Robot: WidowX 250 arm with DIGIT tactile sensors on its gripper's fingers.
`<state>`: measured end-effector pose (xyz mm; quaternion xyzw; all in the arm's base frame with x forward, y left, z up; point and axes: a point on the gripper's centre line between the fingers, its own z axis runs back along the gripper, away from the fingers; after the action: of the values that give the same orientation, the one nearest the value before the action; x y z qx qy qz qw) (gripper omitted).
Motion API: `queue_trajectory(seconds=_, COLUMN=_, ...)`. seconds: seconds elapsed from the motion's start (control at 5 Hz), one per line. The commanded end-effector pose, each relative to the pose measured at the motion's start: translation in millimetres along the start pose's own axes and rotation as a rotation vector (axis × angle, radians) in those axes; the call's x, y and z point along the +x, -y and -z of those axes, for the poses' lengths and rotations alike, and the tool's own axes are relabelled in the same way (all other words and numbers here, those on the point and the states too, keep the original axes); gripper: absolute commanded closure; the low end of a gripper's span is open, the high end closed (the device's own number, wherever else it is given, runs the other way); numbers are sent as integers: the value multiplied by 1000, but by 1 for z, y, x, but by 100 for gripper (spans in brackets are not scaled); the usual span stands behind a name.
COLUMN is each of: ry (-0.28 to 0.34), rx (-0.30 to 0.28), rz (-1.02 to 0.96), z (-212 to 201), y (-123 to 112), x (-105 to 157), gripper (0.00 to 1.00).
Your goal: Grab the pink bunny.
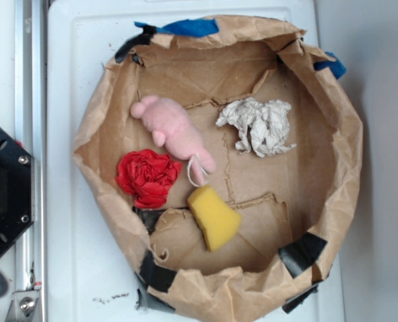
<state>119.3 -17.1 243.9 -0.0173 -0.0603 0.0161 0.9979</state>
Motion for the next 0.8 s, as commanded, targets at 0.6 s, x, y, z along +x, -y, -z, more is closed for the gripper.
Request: queue_trajectory(seconds=0.6, ry=-52, rx=-41, rz=345, z=24, y=3, x=70, gripper=0)
